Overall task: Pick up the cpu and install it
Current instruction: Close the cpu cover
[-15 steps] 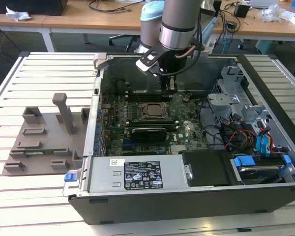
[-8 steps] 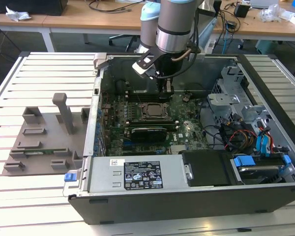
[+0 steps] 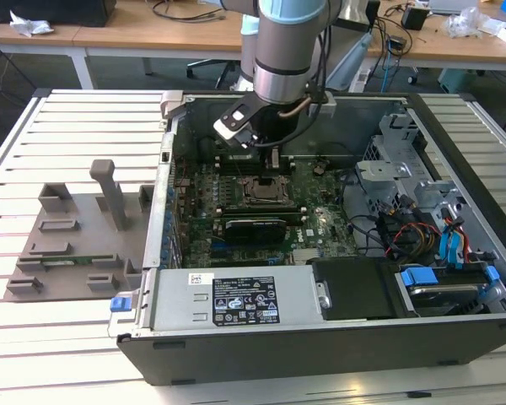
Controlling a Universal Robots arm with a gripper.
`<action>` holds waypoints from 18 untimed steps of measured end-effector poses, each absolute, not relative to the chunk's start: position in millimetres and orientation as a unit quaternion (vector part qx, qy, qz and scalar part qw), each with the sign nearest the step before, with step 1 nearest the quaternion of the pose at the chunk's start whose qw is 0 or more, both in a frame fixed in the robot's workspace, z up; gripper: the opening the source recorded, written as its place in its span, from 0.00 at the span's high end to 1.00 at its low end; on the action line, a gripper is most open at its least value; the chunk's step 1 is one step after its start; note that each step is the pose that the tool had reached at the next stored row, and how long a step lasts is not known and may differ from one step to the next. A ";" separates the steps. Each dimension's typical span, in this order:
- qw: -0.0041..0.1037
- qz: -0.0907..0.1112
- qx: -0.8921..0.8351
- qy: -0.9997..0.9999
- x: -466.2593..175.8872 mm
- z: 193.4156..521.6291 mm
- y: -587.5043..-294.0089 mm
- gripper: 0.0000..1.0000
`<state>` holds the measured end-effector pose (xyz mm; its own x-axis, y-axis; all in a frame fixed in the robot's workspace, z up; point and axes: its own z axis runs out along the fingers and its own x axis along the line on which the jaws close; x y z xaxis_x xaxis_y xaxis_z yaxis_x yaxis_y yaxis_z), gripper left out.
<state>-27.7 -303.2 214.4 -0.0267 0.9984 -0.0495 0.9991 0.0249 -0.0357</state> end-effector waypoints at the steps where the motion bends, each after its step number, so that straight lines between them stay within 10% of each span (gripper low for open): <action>1: 0.005 -0.030 0.698 0.716 -29.5 212.7 -303.2 0.89; 18: -0.010 -0.044 0.697 0.715 13.2 212.3 -302.4 0.89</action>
